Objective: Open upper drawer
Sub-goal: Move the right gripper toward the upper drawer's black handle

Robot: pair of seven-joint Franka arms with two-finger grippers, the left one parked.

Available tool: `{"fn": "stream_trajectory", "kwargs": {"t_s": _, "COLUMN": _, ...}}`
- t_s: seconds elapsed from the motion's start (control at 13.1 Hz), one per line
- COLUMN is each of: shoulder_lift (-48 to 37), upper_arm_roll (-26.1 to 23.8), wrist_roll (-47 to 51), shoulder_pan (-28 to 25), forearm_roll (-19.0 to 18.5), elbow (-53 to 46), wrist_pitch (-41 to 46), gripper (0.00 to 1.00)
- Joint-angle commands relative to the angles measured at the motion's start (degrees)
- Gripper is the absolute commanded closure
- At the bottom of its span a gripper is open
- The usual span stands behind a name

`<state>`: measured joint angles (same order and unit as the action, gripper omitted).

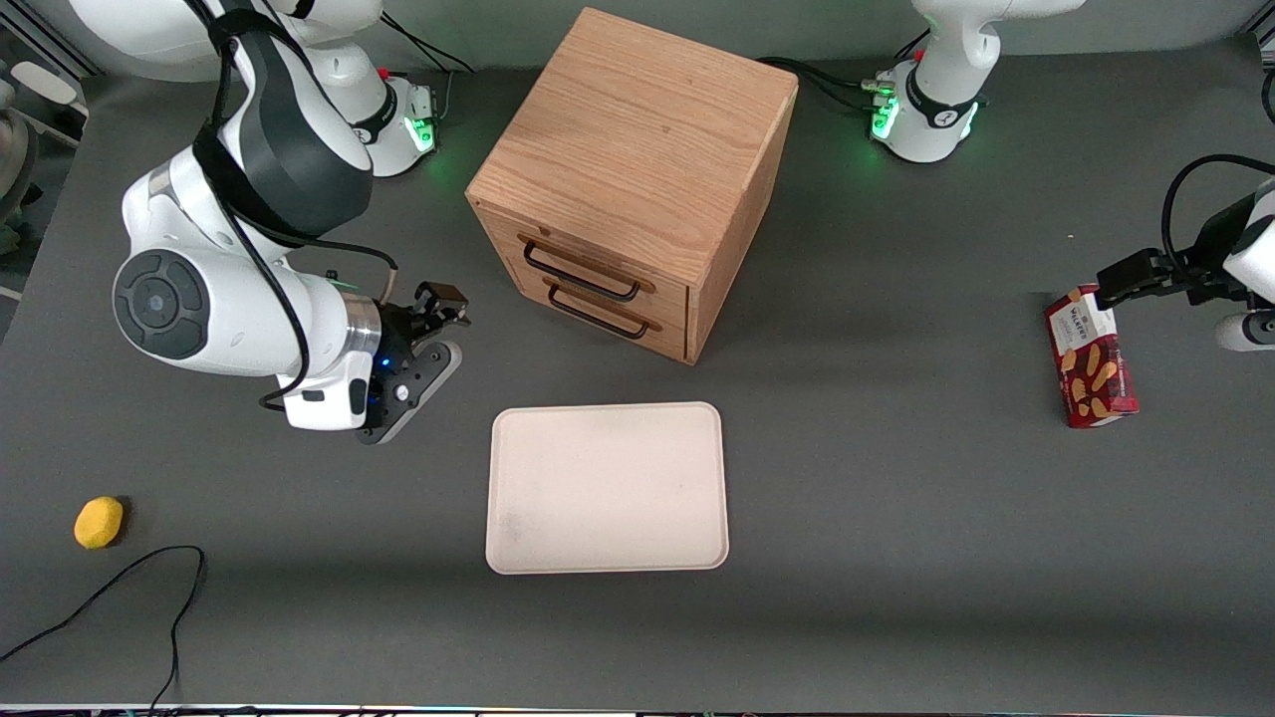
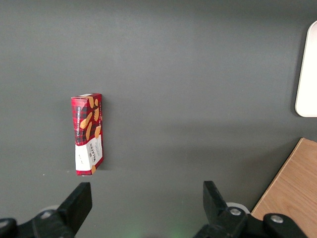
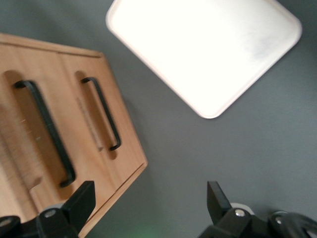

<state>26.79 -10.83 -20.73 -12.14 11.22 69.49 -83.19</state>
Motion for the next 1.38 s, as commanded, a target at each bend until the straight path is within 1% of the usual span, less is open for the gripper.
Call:
{"fn": "stream_trajectory", "kwargs": {"t_s": 0.0, "shoulder_lift": 0.5, "upper_arm_roll": -0.2, "wrist_roll": -3.4, "shoulder_pan": 0.3, "forearm_roll": 2.8, "elbow": -2.1, "wrist_pitch": 5.2, "gripper": 0.0}}
{"fn": "stream_trajectory", "kwargs": {"t_s": 0.23, "shoulder_lift": 0.7, "upper_arm_roll": -1.5, "wrist_roll": -5.0, "shoulder_pan": 0.3, "forearm_roll": 2.9, "elbow": -1.9, "wrist_pitch": 6.3, "gripper": 0.0}}
{"fn": "stream_trajectory", "kwargs": {"t_s": 0.46, "shoulder_lift": 1.1, "upper_arm_roll": -1.5, "wrist_roll": -4.8, "shoulder_pan": 0.3, "forearm_roll": 4.8, "elbow": -1.9, "wrist_pitch": 6.1, "gripper": 0.0}}
{"fn": "stream_trajectory", "kwargs": {"t_s": 0.76, "shoulder_lift": 2.6, "upper_arm_roll": -1.6, "wrist_roll": -4.5, "shoulder_pan": -0.3, "forearm_roll": 10.9, "elbow": -1.4, "wrist_pitch": 5.3, "gripper": 0.0}}
{"fn": "stream_trajectory", "kwargs": {"t_s": 1.07, "shoulder_lift": 3.8, "upper_arm_roll": -1.5, "wrist_roll": -4.6, "shoulder_pan": -3.8, "forearm_roll": 11.2, "elbow": 0.4, "wrist_pitch": 1.1, "gripper": 0.0}}
{"fn": "stream_trajectory", "kwargs": {"t_s": 1.3, "shoulder_lift": 3.9, "upper_arm_roll": -1.5, "wrist_roll": -5.3, "shoulder_pan": -4.8, "forearm_roll": 12.1, "elbow": 3.2, "wrist_pitch": -2.8, "gripper": 0.0}}
